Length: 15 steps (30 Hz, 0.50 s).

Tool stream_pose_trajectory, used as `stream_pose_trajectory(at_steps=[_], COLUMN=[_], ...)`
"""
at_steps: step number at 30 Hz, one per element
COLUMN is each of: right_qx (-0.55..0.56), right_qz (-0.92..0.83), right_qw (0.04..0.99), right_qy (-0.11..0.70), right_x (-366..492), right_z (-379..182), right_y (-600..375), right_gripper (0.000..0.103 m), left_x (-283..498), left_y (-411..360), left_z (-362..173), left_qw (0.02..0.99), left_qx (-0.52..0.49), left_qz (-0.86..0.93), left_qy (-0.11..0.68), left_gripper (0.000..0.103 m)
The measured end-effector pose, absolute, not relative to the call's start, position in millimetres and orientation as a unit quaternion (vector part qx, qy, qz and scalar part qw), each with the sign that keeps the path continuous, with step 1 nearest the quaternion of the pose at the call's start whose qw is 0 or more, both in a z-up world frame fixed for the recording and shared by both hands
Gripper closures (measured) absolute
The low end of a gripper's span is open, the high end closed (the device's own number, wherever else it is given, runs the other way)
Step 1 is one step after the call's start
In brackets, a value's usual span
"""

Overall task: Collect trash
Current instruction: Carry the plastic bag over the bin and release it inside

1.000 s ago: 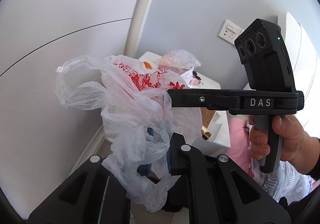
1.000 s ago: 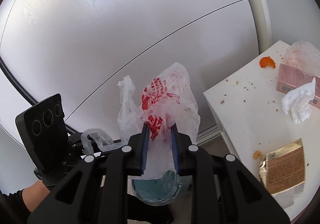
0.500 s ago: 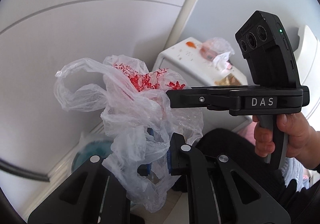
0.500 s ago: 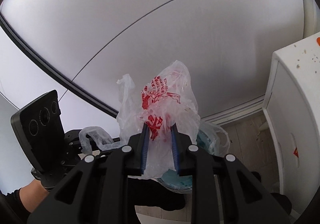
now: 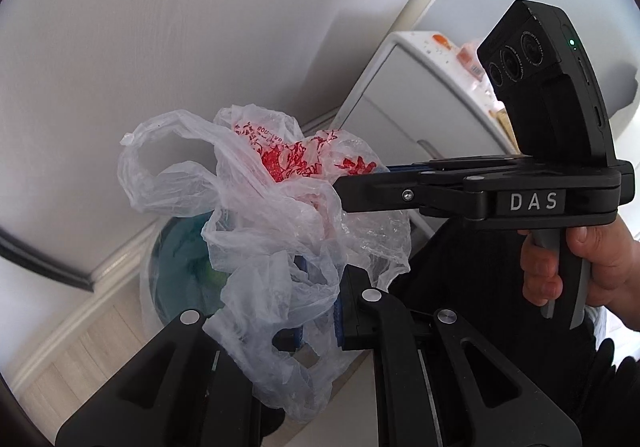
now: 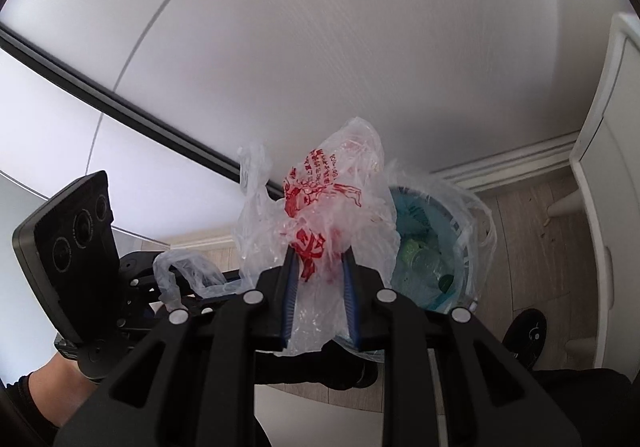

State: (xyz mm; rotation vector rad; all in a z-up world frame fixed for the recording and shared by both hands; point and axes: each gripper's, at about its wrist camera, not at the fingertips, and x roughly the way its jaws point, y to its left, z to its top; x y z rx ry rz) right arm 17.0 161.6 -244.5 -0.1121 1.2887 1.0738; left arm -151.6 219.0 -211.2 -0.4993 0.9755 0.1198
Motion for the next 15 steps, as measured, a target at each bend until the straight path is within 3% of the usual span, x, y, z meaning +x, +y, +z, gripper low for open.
stream_pose_trajectory(at_steps=[7,15], right_qx=[-0.064,-0.072], right_qz=[0.45,0.426], right_qw=[0.632,0.612], right_qy=[0.628,0.663], right_x=[13,16], right_z=[-315,-364], right_y=[172,178], right_gripper=[0.082,0.082], left_x=[-156,-153], left_y=[227,237], left_z=[-277,-325], left_qw=[0.794,0.763], left_qx=[-0.272,-0.298], left_qz=[0.063,0.063], left_qy=[0.54,0.57], left_gripper=[0.093,0.093])
